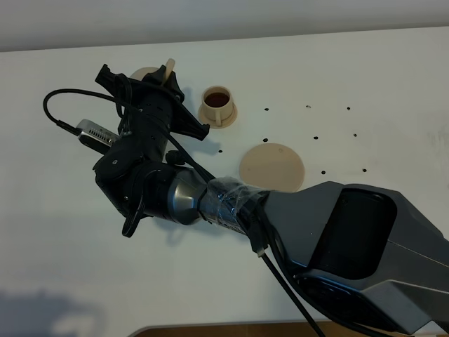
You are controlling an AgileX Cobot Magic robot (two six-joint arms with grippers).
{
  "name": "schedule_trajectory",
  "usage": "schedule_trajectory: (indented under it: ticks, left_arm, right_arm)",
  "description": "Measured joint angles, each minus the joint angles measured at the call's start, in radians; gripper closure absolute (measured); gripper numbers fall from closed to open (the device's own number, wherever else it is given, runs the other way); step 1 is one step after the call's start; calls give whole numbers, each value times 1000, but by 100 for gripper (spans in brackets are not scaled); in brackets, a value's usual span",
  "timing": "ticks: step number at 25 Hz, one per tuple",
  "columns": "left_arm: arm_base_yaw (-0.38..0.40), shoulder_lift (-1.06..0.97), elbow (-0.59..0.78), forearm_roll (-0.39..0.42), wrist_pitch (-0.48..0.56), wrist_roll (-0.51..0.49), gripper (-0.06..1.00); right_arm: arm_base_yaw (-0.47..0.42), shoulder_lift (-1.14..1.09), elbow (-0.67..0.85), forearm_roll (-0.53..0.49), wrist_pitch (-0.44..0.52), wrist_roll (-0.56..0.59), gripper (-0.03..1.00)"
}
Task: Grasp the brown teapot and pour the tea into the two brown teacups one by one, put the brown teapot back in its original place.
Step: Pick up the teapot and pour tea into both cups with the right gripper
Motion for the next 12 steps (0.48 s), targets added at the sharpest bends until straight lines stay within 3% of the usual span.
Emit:
schedule_trajectory:
  ticks: [12]
  left_arm:
    - [0,0,0,0,0,0,41]
  right_arm:
    - [0,0,0,-53,-17,-39,85]
